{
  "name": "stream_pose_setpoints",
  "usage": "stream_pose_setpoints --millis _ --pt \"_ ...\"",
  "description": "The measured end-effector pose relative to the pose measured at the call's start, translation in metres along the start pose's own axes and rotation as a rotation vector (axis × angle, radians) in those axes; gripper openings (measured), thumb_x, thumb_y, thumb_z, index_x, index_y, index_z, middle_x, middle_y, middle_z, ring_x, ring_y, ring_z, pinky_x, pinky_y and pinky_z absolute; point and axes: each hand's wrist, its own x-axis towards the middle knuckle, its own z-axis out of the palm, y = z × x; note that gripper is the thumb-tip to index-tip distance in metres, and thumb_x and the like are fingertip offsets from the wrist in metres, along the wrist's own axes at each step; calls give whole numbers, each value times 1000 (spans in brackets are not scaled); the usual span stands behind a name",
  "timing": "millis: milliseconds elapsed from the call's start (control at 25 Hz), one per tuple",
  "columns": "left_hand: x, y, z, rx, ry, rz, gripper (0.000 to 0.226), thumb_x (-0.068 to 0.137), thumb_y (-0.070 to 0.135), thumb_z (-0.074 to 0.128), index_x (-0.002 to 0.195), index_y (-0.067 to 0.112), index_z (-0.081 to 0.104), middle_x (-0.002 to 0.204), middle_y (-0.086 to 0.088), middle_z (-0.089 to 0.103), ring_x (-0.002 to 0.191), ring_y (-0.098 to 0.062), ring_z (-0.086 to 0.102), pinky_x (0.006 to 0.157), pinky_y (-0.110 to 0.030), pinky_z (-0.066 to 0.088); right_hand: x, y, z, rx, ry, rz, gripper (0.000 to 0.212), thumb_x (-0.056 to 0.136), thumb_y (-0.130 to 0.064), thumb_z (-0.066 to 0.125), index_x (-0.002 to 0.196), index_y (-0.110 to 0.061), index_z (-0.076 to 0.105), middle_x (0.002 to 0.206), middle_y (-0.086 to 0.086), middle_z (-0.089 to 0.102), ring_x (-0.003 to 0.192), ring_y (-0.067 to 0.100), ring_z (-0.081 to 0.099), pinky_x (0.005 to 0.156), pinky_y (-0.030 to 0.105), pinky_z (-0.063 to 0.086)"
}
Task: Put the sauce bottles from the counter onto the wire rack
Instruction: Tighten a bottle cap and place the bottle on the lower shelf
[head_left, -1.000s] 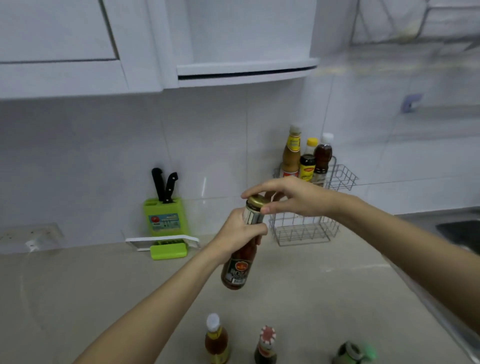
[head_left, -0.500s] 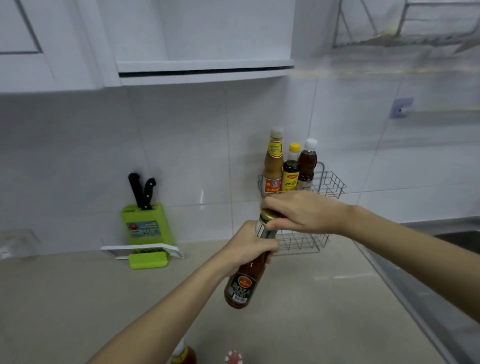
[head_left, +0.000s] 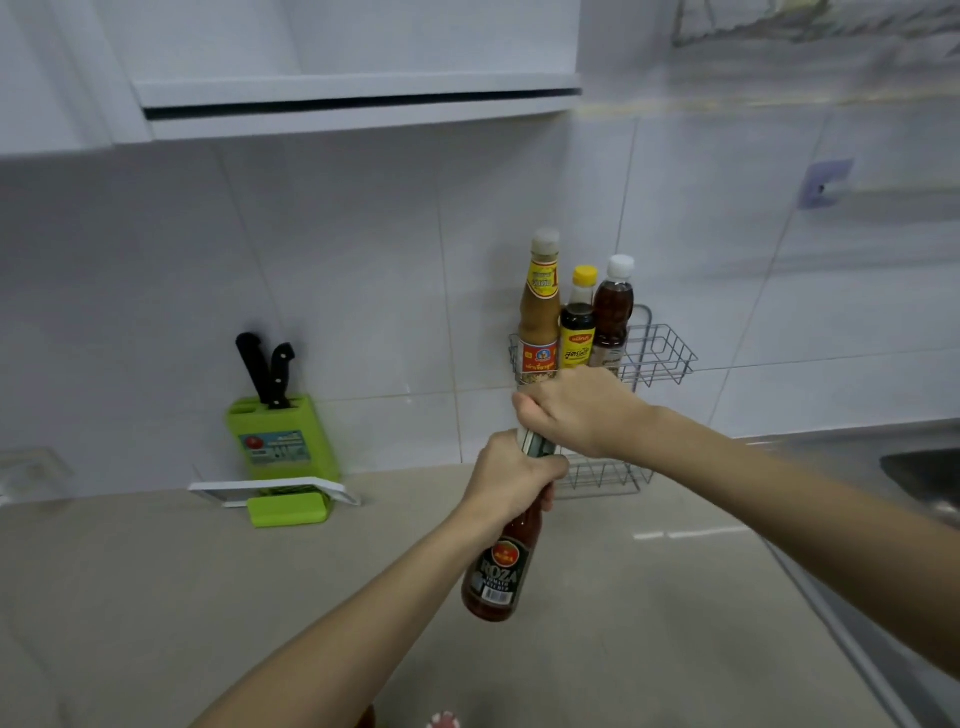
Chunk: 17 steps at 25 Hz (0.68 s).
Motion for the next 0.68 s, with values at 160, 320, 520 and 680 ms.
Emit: stream_pose_setpoints --millis 160,320,520,680 --pt "0 -10 15 58 31 -34 5 66 15 62 65 10 61 53 -7 64 46 -19 59 54 -28 50 -3 -6 7 -100 -335 55 11 94 -11 46 102 -5 46 89 14 60 80 34 63 54 35 42" --pt "3 -20 29 166 81 -32 9 65 23 64 62 18 57 58 -9 69 49 -20 63 54 -32 54 -7 -6 15 -104 -472 97 17 95 -15 48 109 -6 45 100 16 61 88 35 62 59 38 44" --pt "13 -24 14 79 -66 -34 8 65 11 66 69 13 59 58 -9 62 51 -21 58 57 -33 48 -24 -3 33 613 -250 382 44 91 -60 40 76 -19 49 77 9 61 73 26 58 65 36 45" --pt "19 -22 4 -14 -283 10 30 68 2 69 94 14 60 79 -10 62 72 -20 62 66 -31 51 -29 3 41 728 -113 417 45 84 -57 55 89 -13 55 72 4 63 58 16 61 58 36 50"
